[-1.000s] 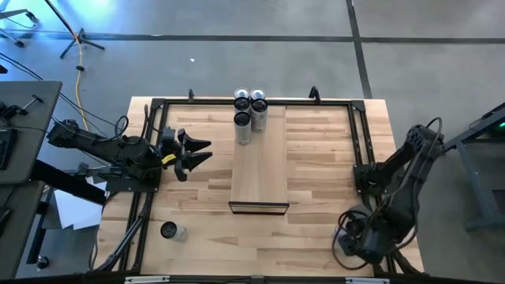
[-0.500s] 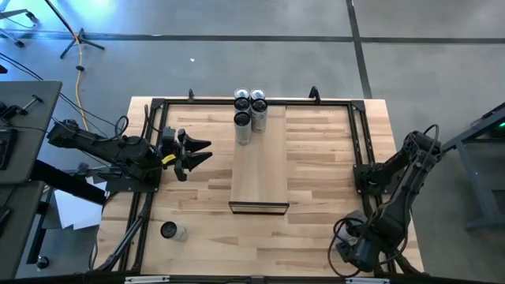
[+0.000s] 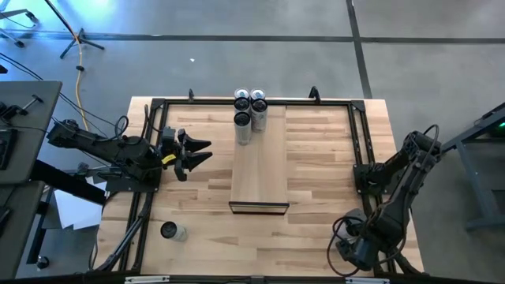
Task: Place canned beverage on shelf
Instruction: Put the white yellow soda can on the shelf aligned with the other white yellow soda can
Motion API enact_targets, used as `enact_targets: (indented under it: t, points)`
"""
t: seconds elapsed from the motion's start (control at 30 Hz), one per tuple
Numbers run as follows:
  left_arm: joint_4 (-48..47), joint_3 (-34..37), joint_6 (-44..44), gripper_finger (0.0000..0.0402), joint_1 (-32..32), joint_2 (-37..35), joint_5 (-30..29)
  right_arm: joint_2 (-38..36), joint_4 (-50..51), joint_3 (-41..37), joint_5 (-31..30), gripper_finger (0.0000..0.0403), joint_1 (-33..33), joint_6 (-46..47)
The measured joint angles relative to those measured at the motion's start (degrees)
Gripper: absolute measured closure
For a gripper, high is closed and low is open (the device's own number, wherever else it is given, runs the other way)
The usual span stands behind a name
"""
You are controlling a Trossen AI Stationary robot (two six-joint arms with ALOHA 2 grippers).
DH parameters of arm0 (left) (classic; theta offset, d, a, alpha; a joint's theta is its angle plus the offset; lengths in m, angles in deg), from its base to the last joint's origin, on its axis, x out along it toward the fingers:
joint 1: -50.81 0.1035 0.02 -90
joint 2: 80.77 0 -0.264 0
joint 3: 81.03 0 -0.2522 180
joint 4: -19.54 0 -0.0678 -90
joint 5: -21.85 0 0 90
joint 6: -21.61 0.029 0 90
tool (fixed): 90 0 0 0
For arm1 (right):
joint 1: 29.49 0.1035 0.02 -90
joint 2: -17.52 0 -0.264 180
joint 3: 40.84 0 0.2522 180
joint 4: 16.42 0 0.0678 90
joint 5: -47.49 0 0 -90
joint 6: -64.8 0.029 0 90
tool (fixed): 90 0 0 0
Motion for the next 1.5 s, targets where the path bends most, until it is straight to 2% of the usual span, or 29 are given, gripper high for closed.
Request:
enact_targets:
  t: [0.47, 1.5]
  points:
    - [-0.02, 0.00, 0.04, 0.0192, 0.00, 0.00, -0.03, 0.07, -1.62, -0.11, -3.98, 0.0006, -1.56, 1.04]
    - [-0.33, 0.00, 0.09, 0.0192, -0.01, 0.00, -0.03, -0.09, -9.98, -0.02, -2.87, 0.0006, -1.46, 1.07]
